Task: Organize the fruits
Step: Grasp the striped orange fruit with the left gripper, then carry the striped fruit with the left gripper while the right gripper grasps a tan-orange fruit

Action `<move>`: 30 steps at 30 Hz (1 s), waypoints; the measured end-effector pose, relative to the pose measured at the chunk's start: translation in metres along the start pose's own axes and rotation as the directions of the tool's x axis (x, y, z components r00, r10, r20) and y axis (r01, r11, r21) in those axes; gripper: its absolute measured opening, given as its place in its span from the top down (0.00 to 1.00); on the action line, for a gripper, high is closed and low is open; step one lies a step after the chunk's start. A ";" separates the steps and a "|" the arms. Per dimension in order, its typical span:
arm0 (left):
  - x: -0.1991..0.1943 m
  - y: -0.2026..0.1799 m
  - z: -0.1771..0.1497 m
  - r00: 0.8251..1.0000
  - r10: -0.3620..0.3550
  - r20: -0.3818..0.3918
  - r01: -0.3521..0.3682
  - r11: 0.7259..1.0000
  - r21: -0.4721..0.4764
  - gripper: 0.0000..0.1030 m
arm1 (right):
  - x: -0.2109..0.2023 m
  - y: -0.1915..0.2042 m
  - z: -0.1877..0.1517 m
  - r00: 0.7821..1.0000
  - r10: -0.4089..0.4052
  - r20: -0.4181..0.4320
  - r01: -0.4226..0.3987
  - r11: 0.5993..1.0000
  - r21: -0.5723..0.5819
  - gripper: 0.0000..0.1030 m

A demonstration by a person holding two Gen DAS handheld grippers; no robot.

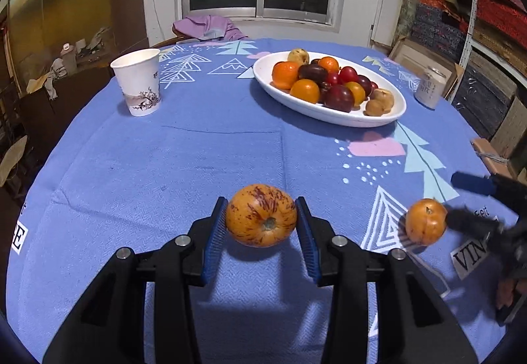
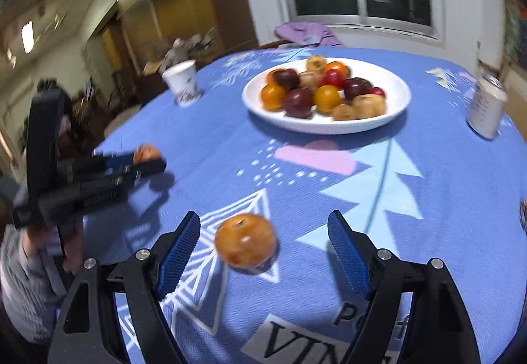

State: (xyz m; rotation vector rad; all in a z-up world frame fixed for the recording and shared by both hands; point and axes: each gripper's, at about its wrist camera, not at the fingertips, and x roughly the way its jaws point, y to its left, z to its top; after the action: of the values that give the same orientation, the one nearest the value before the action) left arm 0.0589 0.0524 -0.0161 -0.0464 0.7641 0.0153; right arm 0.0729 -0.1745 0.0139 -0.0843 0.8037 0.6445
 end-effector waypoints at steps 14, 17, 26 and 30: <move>0.000 -0.005 -0.005 0.999 -0.028 -0.018 0.028 0.999 0.028 0.60 | 0.018 0.015 -0.008 0.996 -0.004 -0.085 -0.001 0.998 -0.061 0.55; 0.002 -0.006 -0.006 0.999 -0.033 -0.027 0.034 0.999 0.031 0.60 | 0.018 0.015 -0.008 0.996 0.003 -0.084 -0.007 0.999 -0.054 0.56; -0.020 -0.025 0.067 0.997 -0.059 0.045 0.056 0.995 0.078 0.60 | -0.055 -0.018 0.072 0.994 0.003 0.111 -0.006 1.000 0.027 0.56; -0.022 -0.045 0.132 0.992 -0.065 0.109 0.053 0.993 0.103 0.60 | -0.083 -0.034 0.131 0.976 -0.049 0.214 0.039 0.998 0.049 0.56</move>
State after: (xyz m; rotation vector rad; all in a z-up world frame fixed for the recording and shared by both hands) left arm 0.1354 0.0141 0.0958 0.0271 0.6503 -0.0763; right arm 0.1334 -0.2034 0.1573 0.0086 0.6054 0.5824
